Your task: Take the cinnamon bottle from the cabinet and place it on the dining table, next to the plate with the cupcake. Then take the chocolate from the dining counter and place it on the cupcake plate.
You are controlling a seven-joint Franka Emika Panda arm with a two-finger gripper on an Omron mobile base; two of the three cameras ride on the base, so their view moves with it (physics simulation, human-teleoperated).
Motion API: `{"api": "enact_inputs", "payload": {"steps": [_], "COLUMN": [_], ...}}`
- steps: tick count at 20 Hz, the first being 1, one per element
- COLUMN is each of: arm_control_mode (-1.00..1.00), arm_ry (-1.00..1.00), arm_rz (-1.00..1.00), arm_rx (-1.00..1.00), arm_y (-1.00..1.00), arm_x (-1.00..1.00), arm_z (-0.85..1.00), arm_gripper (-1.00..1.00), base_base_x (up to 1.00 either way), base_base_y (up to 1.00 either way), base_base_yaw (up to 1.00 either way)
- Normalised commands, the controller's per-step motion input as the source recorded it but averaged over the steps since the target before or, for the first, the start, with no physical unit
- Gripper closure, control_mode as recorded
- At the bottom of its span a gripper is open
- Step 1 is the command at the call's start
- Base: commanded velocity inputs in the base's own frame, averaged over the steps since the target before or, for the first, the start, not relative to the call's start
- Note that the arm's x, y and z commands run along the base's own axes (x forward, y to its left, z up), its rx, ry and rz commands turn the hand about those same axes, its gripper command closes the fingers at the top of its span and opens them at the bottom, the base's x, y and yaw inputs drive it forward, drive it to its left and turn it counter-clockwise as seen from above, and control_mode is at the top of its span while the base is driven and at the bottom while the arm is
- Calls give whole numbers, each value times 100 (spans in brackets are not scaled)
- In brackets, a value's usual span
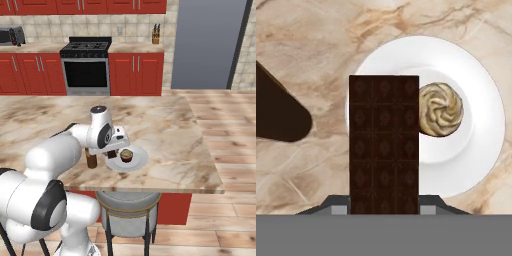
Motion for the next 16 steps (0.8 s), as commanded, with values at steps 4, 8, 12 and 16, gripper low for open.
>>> {"api": "enact_inputs", "payload": {"steps": [4,8,12,16], "arm_control_mode": [-100,-100,-100,-100], "arm_ry": [0,0,-1,0], "arm_rz": [0,0,0,0], "arm_rx": [0,0,0,0], "arm_y": [6,2,4,7], "arm_x": [2,2,0,0], "arm_z": [-2,-8,-8,-8], "arm_gripper": [100,100,100,-100], "base_base_x": [0,0,0,0], "base_base_y": [0,0,0,0], "base_base_yaw": [0,0,0,0]}}
